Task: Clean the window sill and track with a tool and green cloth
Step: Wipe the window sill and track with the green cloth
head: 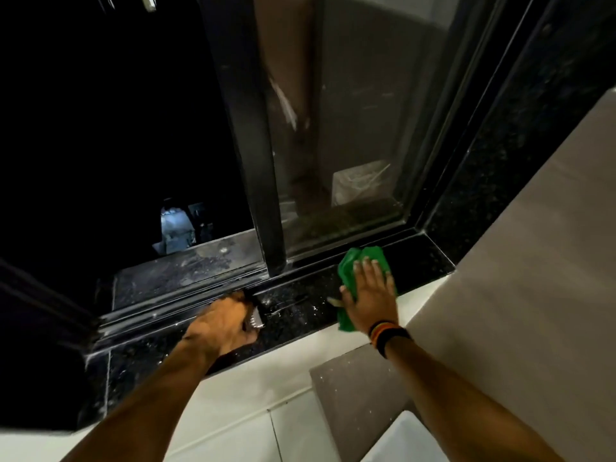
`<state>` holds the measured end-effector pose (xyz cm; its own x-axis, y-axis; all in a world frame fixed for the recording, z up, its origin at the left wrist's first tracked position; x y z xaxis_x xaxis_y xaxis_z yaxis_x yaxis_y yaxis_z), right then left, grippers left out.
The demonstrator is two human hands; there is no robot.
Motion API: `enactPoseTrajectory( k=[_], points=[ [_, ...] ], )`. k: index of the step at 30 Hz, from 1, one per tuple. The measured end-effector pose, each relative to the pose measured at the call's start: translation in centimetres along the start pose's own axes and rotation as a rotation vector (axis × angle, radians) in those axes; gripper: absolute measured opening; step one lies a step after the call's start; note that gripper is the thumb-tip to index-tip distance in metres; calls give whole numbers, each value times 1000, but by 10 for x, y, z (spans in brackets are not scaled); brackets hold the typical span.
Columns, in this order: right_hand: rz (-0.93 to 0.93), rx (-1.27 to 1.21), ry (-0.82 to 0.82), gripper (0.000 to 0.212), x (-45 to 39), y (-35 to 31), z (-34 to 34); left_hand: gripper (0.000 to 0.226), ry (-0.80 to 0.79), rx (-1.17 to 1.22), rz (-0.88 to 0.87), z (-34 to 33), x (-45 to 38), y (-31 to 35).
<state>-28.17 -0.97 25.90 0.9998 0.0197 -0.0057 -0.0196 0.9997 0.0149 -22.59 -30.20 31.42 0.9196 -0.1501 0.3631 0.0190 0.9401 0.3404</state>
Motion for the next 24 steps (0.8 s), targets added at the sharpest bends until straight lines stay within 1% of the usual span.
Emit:
enactPoseTrajectory(
  k=[2, 3, 4, 6, 8, 9, 11, 15, 17, 19, 21, 22, 24],
  points=[
    [89, 11, -20, 66, 5, -7, -2, 55, -4, -75, -26, 3, -1, 6],
    [100, 6, -35, 64, 1, 2, -1, 54, -6, -128, -43, 3, -1, 10],
    [80, -5, -49, 62, -4, 15, -1, 52, 2, -171, -58, 2, 0, 10],
    [-44, -18, -89, 62, -16, 44, -2, 49, 40, -205, -74, 0, 7, 7],
    [-151, -1, -121, 63, -21, 47, -2, 48, 123, -187, -104, 2, 21, 0],
    [-161, 17, -114, 64, -18, 30, -2, 48, 151, -165, -103, 5, 31, -10],
    [-154, 23, -40, 65, -3, -5, 0, 47, 171, -127, -104, 12, 40, -19],
    [47, -36, 8, 62, 50, -122, 7, 49, 163, -93, -64, 32, 62, -54],
    [113, -50, 23, 59, 64, -154, 10, 50, 152, -86, -53, 36, 70, -66],
    [127, -214, 39, 51, 58, -156, 24, 50, 141, -90, -52, 38, 76, -72],
    [39, -495, 81, 37, 55, -138, 44, 51, 135, -99, -52, 36, 81, -78],
    [-22, -590, 123, 34, 57, -130, 53, 53, 141, -89, -45, 34, 85, -83],
    [-68, -617, 233, 35, 67, -132, 68, 56, 155, -63, -33, 30, 90, -93]
  ],
)
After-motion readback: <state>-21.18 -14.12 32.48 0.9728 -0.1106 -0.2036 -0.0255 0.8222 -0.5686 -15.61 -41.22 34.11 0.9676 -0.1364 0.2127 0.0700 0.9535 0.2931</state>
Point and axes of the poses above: each hand's wrist, its own x-axis away from the middle knuckle, its own z-axis out of the back of the hand, y = z × x, the point moved 7 cm from there along -x, towards the middle knuckle, and after that the axes turned 12 degrees about x, right-handed, at the moved point
